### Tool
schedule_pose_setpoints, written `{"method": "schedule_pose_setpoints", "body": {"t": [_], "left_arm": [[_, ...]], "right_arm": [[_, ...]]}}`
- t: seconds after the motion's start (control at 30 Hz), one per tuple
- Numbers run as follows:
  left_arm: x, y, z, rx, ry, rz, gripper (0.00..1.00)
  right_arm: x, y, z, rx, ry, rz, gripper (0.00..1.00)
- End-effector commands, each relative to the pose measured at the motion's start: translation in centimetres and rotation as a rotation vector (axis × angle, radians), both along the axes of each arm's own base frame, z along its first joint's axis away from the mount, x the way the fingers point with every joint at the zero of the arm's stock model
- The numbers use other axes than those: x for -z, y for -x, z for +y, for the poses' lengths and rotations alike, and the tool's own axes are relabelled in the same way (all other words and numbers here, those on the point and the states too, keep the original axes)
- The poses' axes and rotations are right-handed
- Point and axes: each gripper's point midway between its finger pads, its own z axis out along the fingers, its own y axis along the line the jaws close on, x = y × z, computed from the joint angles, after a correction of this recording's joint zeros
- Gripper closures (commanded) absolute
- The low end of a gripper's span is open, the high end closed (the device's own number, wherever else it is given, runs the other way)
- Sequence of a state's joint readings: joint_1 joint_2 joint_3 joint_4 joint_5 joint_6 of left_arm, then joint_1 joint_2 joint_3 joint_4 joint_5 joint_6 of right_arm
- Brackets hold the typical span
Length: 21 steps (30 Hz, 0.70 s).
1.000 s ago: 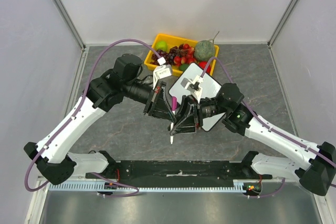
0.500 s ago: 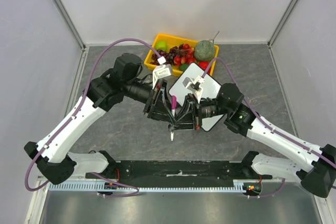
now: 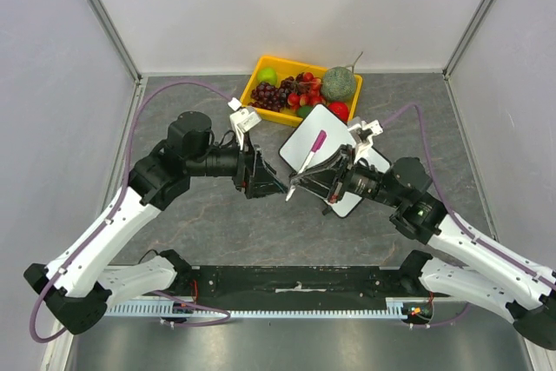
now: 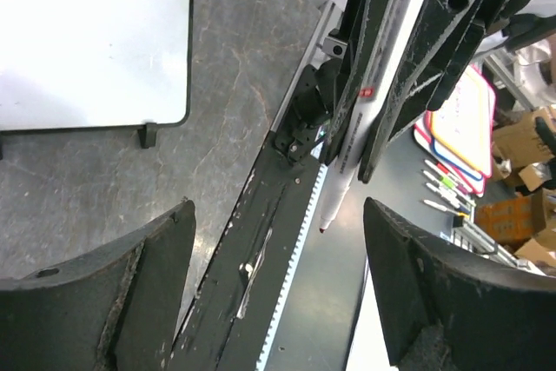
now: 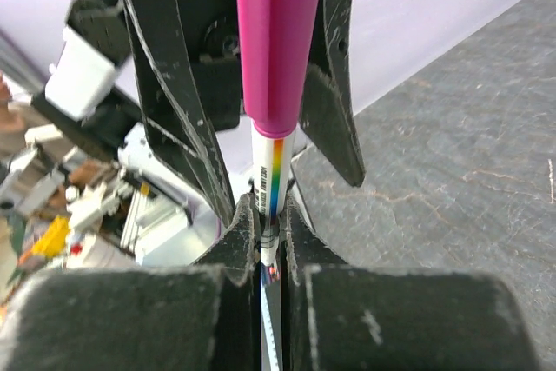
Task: Write a sentence on the whiteboard
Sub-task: Pick up the whiteboard marker at the center of the board.
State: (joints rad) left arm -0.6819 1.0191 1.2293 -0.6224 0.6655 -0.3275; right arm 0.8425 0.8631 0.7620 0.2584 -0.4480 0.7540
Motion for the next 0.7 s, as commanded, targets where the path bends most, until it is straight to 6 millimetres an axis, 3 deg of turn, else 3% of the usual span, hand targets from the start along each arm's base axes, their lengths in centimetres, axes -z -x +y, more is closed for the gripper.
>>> {"method": "schedule_pose_setpoints", "body": {"t": [0.0,0.3,0.57,0.67], "left_arm": [[-2.3,-0.4,-2.3,0.056,0.171,-0.002,0.20],[-1.9,-0.8,-3.8,0.120,0.208,0.010,0.34],[-1.5,-0.3,-4.4,0.180,0.219,0.035,0.74],[-1.6,-0.3,-4.4,0.187,0.221,0.030,0.98]], "right_arm": [[-2.1,-2.5,-1.4,0.178,-0.172,0.071,1.00],[-2.4,-3.4,-2.1,0.239,-0.219,0.104,1.00],[-2.7,-3.9,-2.3,0.266,-0.225,0.114,1.00],[-2.4,-4.0,-2.1,0.263,-0.215,0.120,1.00]]}}
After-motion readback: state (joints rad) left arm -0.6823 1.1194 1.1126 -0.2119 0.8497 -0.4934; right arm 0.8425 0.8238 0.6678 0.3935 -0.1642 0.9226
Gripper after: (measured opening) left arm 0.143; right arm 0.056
